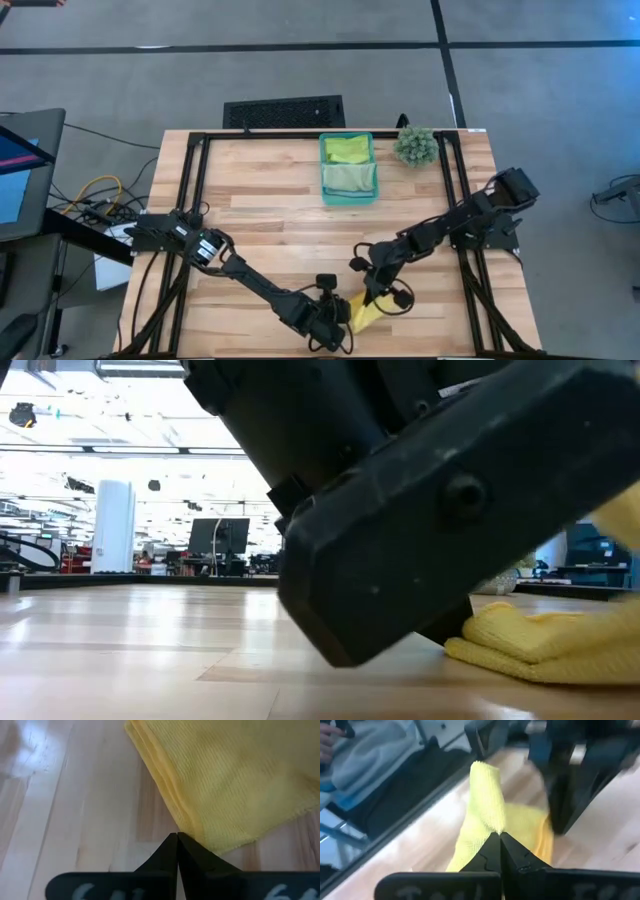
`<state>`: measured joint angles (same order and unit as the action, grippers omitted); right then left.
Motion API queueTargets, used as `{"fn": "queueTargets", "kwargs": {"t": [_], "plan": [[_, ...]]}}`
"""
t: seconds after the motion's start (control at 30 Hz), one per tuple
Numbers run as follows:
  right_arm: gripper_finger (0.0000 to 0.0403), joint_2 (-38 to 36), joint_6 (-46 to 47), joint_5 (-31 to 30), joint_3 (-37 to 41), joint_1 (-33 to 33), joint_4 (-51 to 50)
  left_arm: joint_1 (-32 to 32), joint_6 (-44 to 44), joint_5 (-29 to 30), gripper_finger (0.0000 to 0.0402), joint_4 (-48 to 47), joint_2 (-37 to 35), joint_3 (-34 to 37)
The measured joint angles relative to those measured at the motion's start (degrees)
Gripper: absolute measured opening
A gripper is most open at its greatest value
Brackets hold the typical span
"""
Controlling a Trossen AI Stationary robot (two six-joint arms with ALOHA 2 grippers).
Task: Fold microfiber towels
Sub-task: Fold the yellow microfiber cloth
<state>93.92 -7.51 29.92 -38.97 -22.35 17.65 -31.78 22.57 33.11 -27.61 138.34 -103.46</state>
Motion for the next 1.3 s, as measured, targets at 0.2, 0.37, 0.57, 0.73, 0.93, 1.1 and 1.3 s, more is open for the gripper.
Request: {"fn": "queueTargets", "kwargs": {"t": [0.2,0.37,0.57,0.73,0.93,1.1,1.3], "plan": [[0.001,5.8,1.9,1.3,0.0,0.4,1.6,-0.2,-0.9,1.0,0.0,0.7,0.2,0.1],[0.001,6.2,3.9,-1.7,-0.4,1.6,0.8,-0.4,-1.1,2.4,0.0,0.7,0.2,0.1],[0.0012,6.9,6.0,-4.0,-0.6,3.8,0.7,-1.9,-4.2,7.6,0.0,-1.2,0.4,-1.3],[0.0016,10.4,6.0,-3.9,-0.8,3.7,1.6,-2.5,-4.7,11.5,0.0,-3.8,0.4,-3.8],[0.0024,12.1,6.0,-3.4,-0.8,3.5,3.1,-4.1,2.0,22.2,0.0,-16.1,0.4,-8.5],[0.0049,11.6,5.1,-3.4,-0.7,3.5,4.2,-5.6,4.0,24.8,0.0,-17.9,0.0,-11.7],[0.0106,5.9,5.0,-3.1,-0.7,3.5,1.8,-4.9,-0.4,14.5,0.0,-13.2,0.5,-11.6]]}}
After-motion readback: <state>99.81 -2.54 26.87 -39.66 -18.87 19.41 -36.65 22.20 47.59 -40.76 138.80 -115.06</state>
